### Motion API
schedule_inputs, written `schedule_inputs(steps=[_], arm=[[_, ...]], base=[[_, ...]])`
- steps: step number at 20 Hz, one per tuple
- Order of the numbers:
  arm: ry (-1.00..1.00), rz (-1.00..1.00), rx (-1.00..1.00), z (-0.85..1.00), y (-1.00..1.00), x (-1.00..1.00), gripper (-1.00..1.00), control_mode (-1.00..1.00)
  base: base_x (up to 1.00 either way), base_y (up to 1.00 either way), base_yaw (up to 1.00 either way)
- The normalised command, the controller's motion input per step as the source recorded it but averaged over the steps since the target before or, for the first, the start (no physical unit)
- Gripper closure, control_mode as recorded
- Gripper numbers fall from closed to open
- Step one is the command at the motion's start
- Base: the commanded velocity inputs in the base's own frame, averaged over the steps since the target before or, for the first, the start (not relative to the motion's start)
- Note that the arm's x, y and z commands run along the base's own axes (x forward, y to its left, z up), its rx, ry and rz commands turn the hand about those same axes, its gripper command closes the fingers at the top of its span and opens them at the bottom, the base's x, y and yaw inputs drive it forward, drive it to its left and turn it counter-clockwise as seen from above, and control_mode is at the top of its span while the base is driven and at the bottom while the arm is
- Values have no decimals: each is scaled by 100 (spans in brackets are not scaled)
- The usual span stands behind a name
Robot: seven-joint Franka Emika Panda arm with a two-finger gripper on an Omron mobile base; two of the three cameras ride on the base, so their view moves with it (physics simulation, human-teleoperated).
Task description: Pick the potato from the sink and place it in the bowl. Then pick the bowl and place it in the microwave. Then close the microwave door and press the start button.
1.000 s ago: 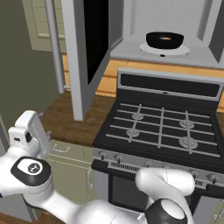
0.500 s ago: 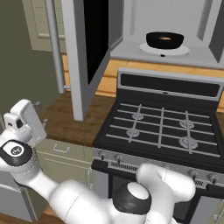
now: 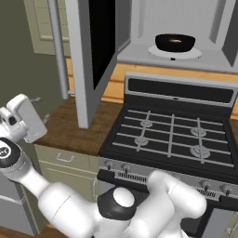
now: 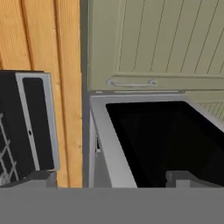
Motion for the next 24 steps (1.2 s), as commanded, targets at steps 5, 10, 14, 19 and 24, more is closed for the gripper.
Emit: schedule_inputs(steps=[5,10,14,19,24], arm=[[-3,-8,4,44,-33,6,-100,-100],[0,-2,8,35,-53,0,-100,-100],[-2,0,9,42,-60,-11,-100,-100],[-4,0,9,38,-63,-45,-100,-100],[-5,0,9,32,-65,-66,-100,-100]], base=[[0,0,0],[0,0,0],[0,0,0],[0,0,0],[0,0,0]])
